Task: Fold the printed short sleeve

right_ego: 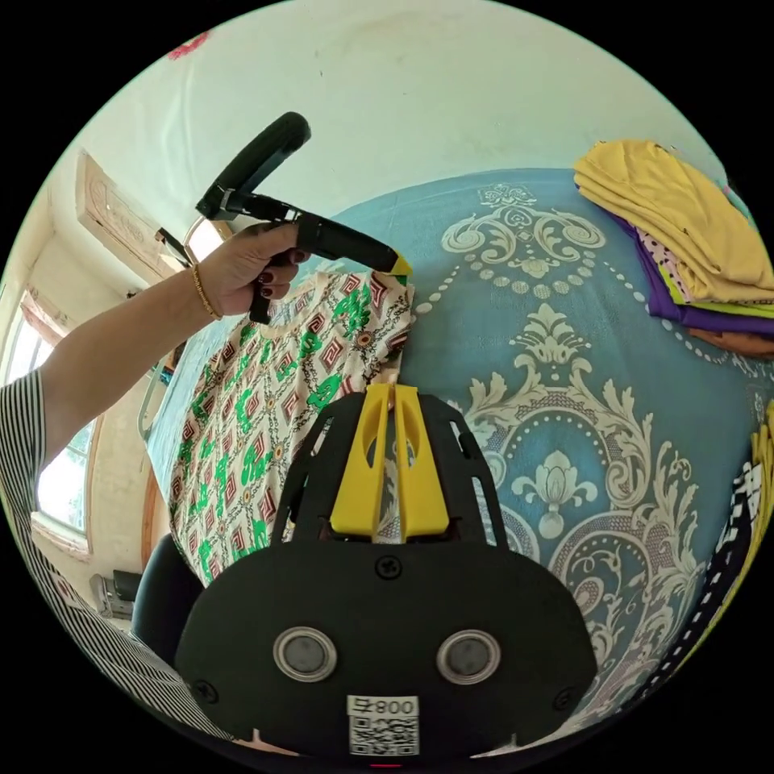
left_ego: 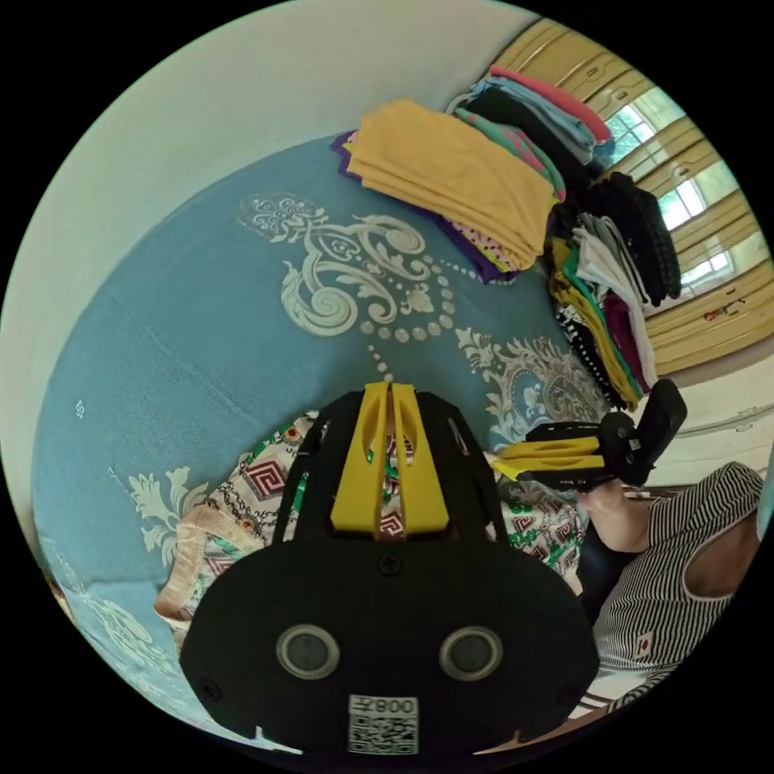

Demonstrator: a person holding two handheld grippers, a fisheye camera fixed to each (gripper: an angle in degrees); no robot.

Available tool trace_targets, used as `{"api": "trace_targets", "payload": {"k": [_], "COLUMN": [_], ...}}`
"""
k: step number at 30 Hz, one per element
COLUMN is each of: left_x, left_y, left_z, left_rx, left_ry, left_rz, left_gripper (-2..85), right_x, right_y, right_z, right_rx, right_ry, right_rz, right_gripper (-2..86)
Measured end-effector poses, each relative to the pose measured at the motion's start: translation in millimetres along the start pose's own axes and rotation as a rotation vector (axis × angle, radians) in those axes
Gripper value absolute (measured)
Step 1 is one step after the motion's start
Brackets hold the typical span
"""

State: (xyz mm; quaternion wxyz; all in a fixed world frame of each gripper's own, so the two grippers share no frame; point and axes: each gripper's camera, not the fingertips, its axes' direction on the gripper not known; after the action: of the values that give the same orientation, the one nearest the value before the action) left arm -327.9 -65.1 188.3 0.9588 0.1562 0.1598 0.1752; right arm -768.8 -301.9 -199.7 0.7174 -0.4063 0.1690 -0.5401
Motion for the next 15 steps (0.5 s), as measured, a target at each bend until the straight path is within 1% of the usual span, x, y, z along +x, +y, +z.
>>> {"api": "trace_targets", "payload": {"k": [1,3,5,7,9,12,15], "left_x": [2.2,3.1,-2.3,-11.3,-18.5,-16.2,-0.9], "left_y": [-4.3,-23.2,-36.7,-52.9,-74.5,-103.3,-138.0], "left_z": [-6.1,-18.2,-15.2,2.3,25.6,35.6,36.6], "left_rx": [0.040,0.136,0.178,0.135,0.066,0.024,-0.008], "left_ry": [0.020,0.087,0.123,0.144,0.145,0.090,0.072], "left_rz": [0.016,0.047,0.038,-0.004,-0.037,-0.047,0.016], "left_gripper": [1.2,1.1,1.2,1.4,1.9,3.6,6.5], "right_x": [-2.4,-12.3,-14.5,-13.7,-5.1,9.6,16.5], "right_y": [3.4,18.8,27.7,33.9,33.6,33.1,28.0], "right_z": [-5.7,-30.0,-41.5,-44.6,-31.5,-13.0,-7.7], "right_rx": [0.020,0.120,0.164,0.200,0.150,0.077,0.049], "right_ry": [0.011,0.089,0.128,0.157,0.205,0.132,0.120], "right_rz": [-0.002,0.005,0.026,0.025,0.037,0.080,0.099], "right_gripper": [1.1,0.8,0.7,0.6,0.7,0.8,1.1]}}
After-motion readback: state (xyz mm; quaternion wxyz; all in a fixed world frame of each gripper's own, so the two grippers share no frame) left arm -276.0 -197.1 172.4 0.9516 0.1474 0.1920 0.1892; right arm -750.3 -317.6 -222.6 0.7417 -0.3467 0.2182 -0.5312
